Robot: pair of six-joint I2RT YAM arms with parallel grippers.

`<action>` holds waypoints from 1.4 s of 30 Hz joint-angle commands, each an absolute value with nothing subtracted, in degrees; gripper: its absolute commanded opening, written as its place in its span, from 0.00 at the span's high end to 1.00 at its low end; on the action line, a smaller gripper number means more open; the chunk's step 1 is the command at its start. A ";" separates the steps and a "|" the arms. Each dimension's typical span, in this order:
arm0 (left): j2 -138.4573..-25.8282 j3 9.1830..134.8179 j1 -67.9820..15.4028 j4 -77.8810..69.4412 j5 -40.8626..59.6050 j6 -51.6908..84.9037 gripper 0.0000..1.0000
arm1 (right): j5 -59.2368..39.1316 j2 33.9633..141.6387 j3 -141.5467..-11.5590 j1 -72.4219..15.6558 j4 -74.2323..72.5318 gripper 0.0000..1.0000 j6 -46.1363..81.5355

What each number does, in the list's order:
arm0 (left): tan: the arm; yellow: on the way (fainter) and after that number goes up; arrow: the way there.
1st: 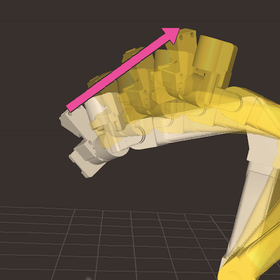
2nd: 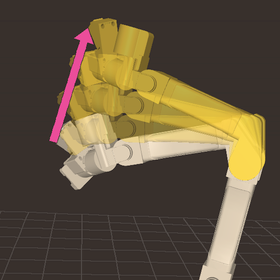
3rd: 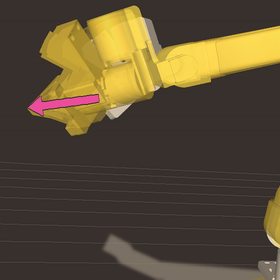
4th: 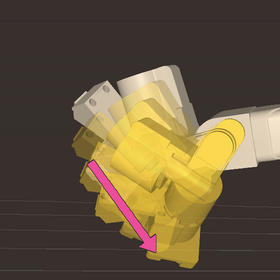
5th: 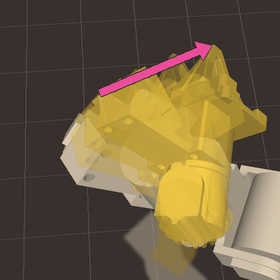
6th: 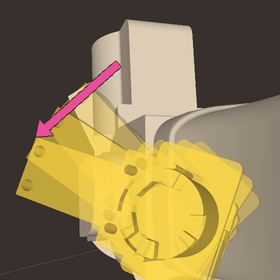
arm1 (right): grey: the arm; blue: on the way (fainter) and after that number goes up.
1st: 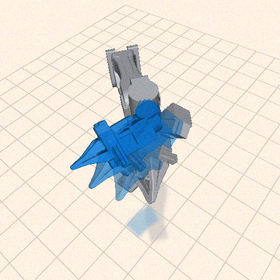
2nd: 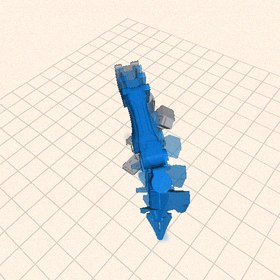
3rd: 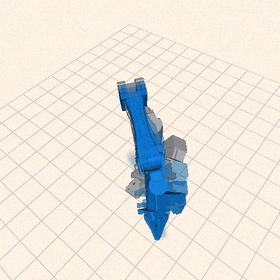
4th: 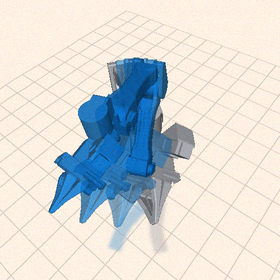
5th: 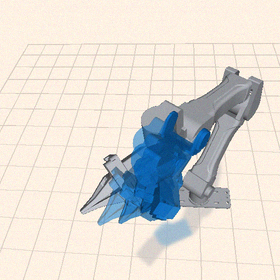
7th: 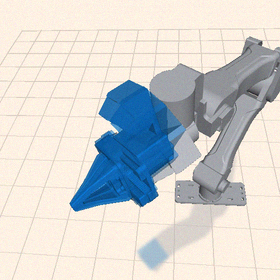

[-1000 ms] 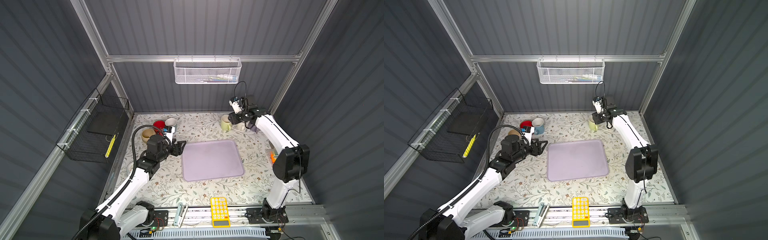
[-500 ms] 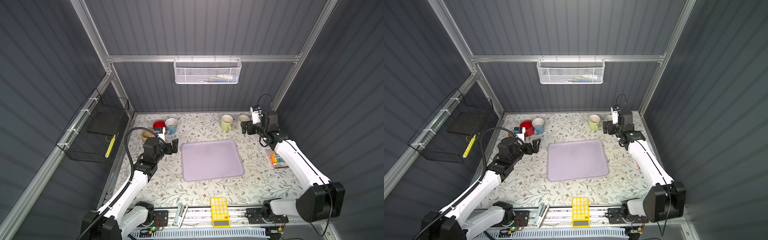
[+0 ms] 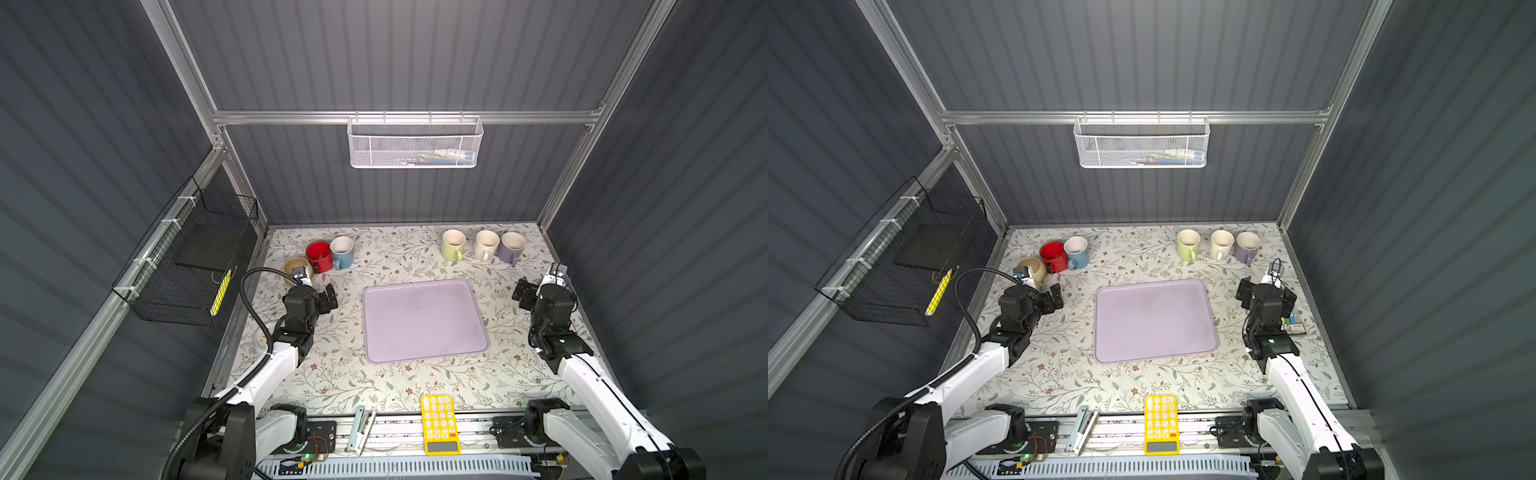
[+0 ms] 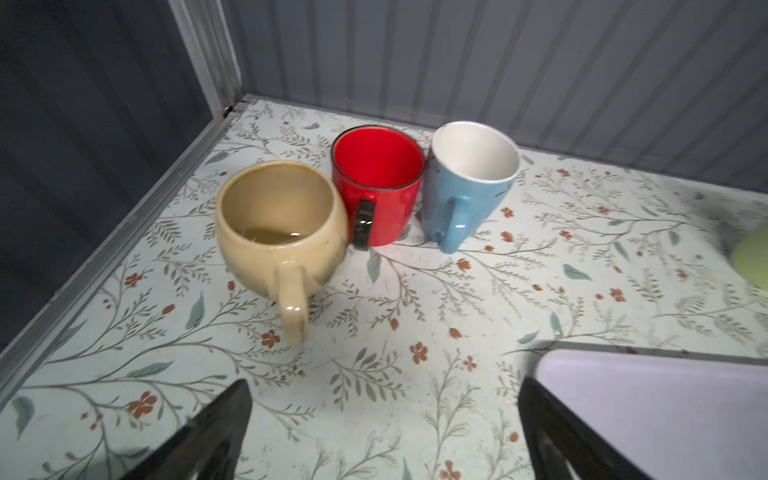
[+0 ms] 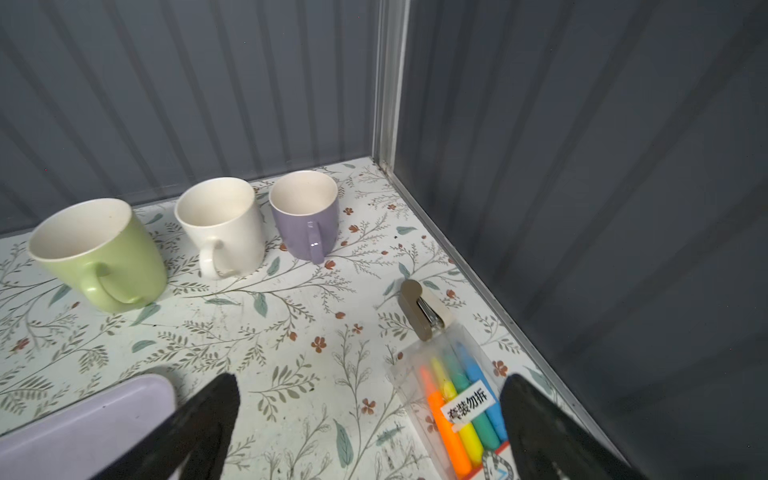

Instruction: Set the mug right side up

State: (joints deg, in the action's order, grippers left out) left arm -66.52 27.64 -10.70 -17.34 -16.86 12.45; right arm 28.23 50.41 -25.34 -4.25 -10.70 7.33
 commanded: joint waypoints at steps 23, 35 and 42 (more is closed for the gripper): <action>-96.31 23.35 -2.38 -56.87 -14.32 3.16 0.00 | 15.73 73.97 -14.27 -1.31 -55.34 0.01 3.00; -98.16 25.73 -2.11 -54.47 -10.22 1.29 0.00 | 8.82 83.85 -17.04 0.96 -59.56 0.01 2.77; -98.08 25.93 -2.20 -53.82 -10.17 1.14 0.00 | 8.58 83.84 -17.14 1.14 -59.23 0.01 2.89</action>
State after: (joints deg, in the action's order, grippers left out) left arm -97.91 24.82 -2.31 -53.17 -10.63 2.15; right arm 9.32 83.94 -16.19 0.86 -58.37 3.38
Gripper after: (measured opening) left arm 0.996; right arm 0.992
